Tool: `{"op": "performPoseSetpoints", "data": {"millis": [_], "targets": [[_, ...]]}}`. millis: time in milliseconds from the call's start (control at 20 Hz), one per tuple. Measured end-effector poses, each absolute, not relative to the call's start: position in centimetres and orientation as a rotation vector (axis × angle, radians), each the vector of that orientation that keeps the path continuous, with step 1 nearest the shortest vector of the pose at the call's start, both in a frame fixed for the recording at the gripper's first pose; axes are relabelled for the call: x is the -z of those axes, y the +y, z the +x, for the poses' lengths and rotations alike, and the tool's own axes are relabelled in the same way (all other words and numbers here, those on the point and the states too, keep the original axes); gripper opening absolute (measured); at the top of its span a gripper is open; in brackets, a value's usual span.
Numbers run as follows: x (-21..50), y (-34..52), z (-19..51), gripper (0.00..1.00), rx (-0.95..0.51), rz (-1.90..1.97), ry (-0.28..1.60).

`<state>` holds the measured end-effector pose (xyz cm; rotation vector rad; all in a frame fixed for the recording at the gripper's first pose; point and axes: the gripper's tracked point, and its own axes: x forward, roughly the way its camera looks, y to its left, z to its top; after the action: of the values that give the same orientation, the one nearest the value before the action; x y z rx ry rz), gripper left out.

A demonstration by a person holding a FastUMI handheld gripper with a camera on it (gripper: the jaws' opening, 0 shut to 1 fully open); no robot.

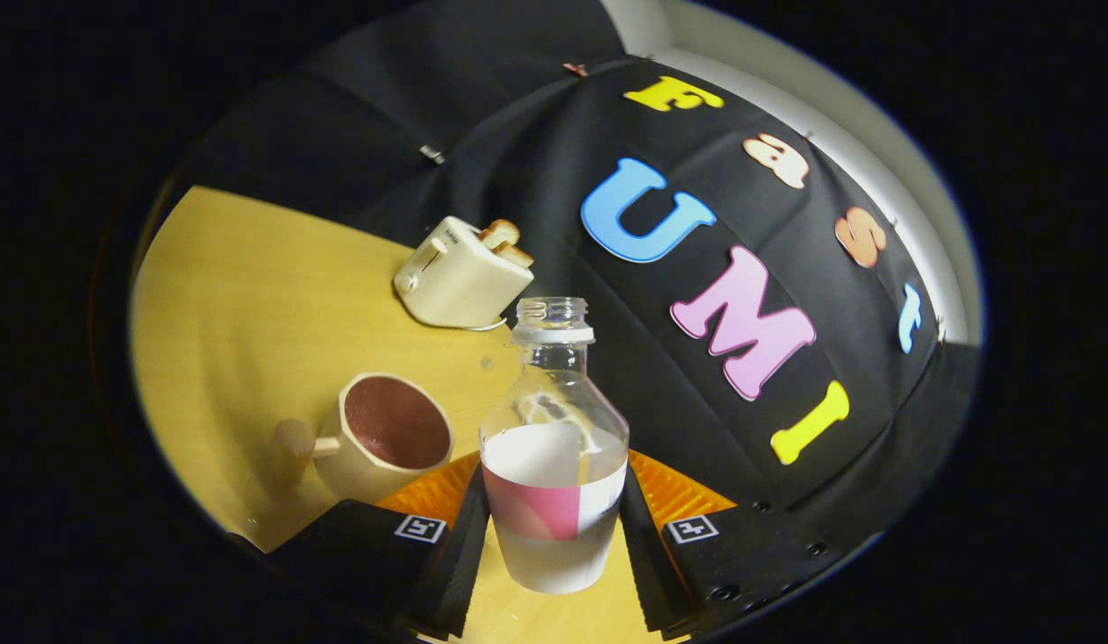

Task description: Take the bottle from table, then pour the juice into the cup, finally place the bottle on the coaster

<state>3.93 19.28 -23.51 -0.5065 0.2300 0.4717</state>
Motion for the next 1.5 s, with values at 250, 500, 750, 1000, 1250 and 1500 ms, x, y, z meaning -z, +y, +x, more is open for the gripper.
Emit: {"op": "performPoseSetpoints", "data": {"millis": [250, 500, 750, 1000, 1250, 1500], "targets": [[23.3, 19.2, 5.1, 0.74, -0.467, -0.18, 0.26], [21.1, 17.4, 8.9, 0.75, -0.395, 0.075, 0.242], [21.0, 15.6, 13.1, 0.75, -0.345, 0.224, 0.223], [24.5, 14.4, 16.3, 0.75, -0.307, 0.245, 0.226], [29.0, 14.4, 18.5, 0.75, -0.301, 0.228, 0.25], [32.0, 14.2, 19.2, 0.75, -0.276, 0.214, 0.278]]}}
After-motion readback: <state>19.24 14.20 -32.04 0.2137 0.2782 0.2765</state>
